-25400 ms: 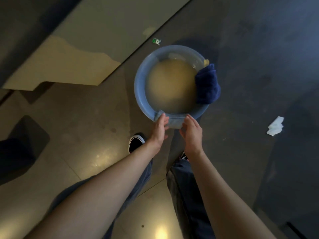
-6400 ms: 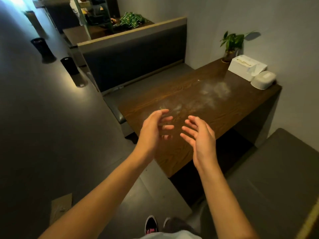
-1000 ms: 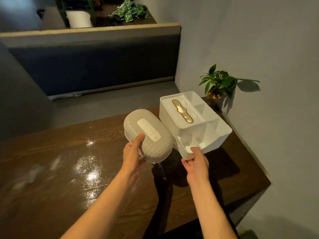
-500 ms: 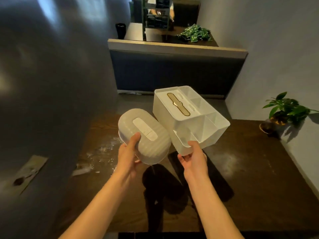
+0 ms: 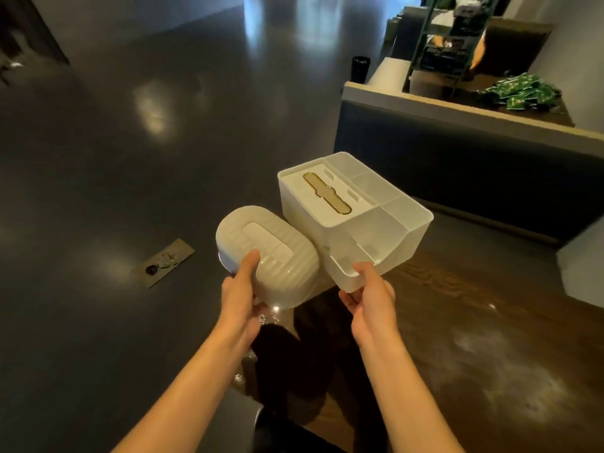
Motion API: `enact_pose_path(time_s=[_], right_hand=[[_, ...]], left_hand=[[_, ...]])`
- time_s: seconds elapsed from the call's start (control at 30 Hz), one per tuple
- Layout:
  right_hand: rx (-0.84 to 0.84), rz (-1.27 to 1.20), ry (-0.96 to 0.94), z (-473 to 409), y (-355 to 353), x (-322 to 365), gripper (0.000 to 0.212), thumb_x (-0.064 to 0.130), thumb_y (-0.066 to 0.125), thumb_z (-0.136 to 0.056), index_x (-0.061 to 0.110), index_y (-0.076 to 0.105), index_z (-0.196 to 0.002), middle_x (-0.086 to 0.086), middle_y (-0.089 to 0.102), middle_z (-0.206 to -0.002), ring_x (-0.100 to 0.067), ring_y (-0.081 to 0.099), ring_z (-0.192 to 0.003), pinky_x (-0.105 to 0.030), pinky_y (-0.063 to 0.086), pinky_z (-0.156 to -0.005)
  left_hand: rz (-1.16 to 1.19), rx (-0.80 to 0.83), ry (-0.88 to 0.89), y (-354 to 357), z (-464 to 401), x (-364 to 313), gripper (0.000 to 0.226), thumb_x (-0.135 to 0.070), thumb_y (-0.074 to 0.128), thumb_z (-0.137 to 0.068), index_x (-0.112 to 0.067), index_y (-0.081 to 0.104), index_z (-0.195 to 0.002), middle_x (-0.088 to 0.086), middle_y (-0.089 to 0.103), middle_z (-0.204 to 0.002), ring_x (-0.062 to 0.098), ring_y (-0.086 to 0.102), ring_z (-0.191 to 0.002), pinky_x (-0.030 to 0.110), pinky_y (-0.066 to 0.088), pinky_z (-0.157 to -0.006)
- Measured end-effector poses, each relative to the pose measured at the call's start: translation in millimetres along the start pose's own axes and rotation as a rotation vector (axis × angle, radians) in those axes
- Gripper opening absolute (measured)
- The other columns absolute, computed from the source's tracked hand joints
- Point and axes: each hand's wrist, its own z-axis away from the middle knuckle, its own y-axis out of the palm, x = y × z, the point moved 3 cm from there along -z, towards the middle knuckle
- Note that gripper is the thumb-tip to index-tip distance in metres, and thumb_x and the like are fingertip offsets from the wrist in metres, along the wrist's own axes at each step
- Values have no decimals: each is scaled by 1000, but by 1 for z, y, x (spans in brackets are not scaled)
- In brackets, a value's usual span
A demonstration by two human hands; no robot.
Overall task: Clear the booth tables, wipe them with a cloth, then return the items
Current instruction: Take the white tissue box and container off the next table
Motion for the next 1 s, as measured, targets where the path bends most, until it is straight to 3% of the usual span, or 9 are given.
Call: enact_pose_path(time_s=[0.1, 0.3, 0.47, 0.6, 0.8, 1.0], right_hand=[[16, 50, 7, -3, 33, -17, 30, 17, 69, -87, 12, 51, -110, -10, 63, -106, -19, 62, -86, -30, 51, -64], [25, 53, 7, -8, 105, -49, 23, 15, 67, -89, 16, 51, -106, -10, 63, -114, -21, 61, -98, -33, 53, -70], [-9, 22, -1, -12, 188, -83, 27, 14, 67, -89, 15, 50, -110, -10, 62, -114, -22, 61, -99, -33, 52, -70], [-8, -2, 21, -11, 251, -107, 23, 14, 68, -88, 17, 52, -105, -9, 62, -111, -21, 60, -98, -33, 53, -71], [25, 38, 13, -3, 302, -116, 25, 13, 67, -89, 16, 52, -108, -8, 60, -108, -21, 59, -95, -31, 51, -66], [88, 95, -55, 2, 326, -127, 38, 12, 67, -88, 11, 53, -123, -10, 63, -118, -24, 62, -105, -28, 53, -62]], left_hand=[[29, -41, 4, -23, -18, -20, 64, -46, 71, -87, -20, 47, -140, 3, 60, -125, 23, 59, -108, 48, 53, -90], [37, -42, 16, -63, -70, -67, 64, -45, 73, -86, -19, 46, -139, 4, 59, -128, 24, 58, -109, 54, 54, -93], [-23, 2, 20, -100, -123, -133, 69, -45, 74, -84, -20, 44, -142, 5, 57, -131, 28, 55, -120, 57, 50, -100], [-52, -11, 52, -125, -158, -189, 59, -42, 73, -86, -20, 46, -134, 3, 59, -124, 25, 57, -115, 55, 51, -100], [-96, 0, 90, -152, -179, -236, 60, -43, 71, -87, -18, 49, -137, 4, 60, -127, 22, 59, -111, 40, 55, -73], [-141, -2, 126, -176, -179, -251, 53, -45, 68, -88, -19, 58, -133, 4, 66, -123, 23, 63, -109, 36, 53, -68]])
